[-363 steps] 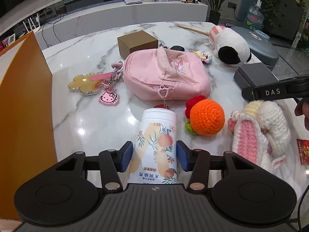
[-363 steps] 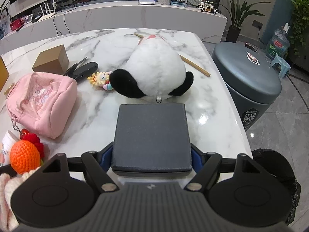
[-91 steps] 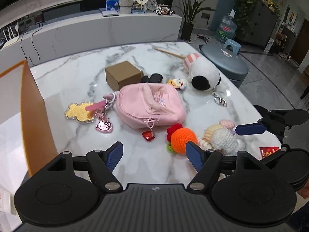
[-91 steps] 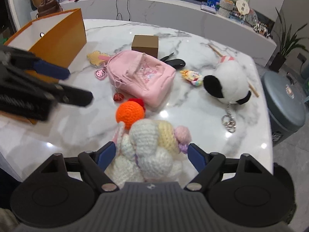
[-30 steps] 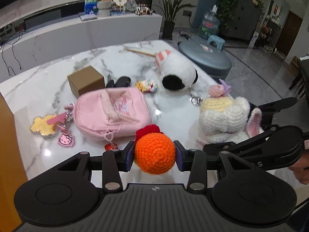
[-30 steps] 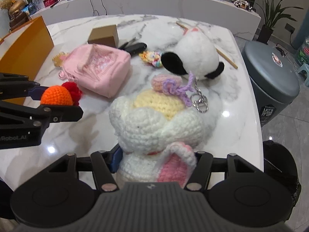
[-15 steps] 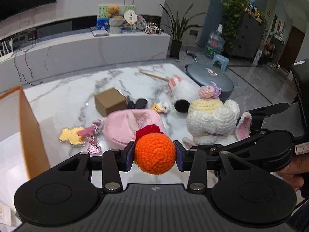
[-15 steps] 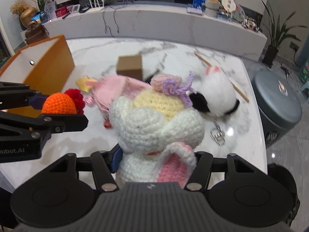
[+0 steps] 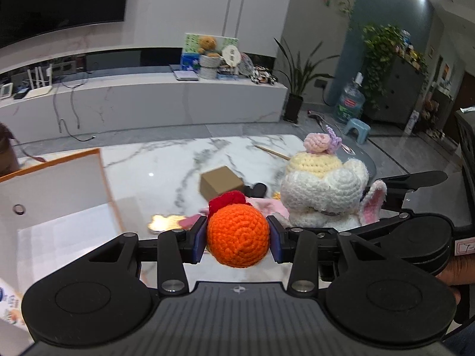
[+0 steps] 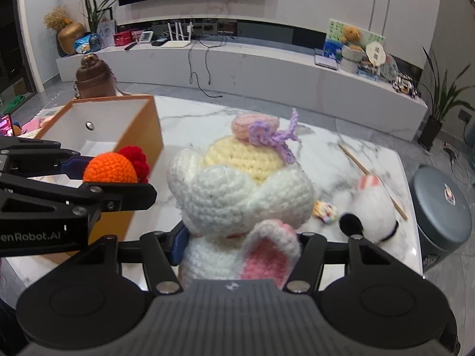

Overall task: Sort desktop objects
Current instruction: 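Carry the crochet bunny and orange ball over the storage box with both tools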

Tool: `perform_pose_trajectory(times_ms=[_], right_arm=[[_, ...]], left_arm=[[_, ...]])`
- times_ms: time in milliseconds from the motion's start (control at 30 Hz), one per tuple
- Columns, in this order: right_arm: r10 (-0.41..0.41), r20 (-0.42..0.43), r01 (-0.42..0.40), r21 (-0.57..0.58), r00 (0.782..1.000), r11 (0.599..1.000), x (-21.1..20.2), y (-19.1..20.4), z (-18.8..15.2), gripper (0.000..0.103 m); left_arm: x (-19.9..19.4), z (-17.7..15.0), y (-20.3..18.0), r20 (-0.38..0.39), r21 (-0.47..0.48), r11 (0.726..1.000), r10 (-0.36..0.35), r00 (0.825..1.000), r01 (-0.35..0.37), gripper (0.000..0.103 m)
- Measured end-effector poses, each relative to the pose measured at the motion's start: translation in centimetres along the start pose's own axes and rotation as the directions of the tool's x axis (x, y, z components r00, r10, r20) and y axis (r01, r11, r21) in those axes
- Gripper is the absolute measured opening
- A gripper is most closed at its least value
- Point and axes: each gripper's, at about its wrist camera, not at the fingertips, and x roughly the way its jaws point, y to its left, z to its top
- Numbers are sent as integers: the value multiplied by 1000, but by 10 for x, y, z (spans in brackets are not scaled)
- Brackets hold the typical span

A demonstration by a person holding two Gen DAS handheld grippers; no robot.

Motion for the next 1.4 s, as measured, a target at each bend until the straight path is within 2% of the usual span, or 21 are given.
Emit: perform_pose_trajectory(times_ms=[167,267,433,667,1067,1400], right_arm=[[25,36,-23,-50,999,998,-3,31,13,61],[73,50,-69,-80,996,994,-4,51,19,61],[109,50,-99,-165,993,981,1,90,23,61],[154,55,-141,-197,986,970,5,120,33,61],[203,-6,-197,-261,979,945,34,168,37,61],[221,-140,-255,-315,965,914,67,200,28,62]], left_arm=[[-20,0,25,35,-34,999,27,999,-26,47],[-31,-2,41,47,-56,997,47,998,-44,47],[-41,-8,55,47,-55,995,89,995,-86,47],[-56,-14,87,58,-114,987,119,991,-112,47],[-62,-34,130,-38,-144,973,176,984,-180,47],[-52,-52,153,-184,-136,959,221,958,-248,47]])
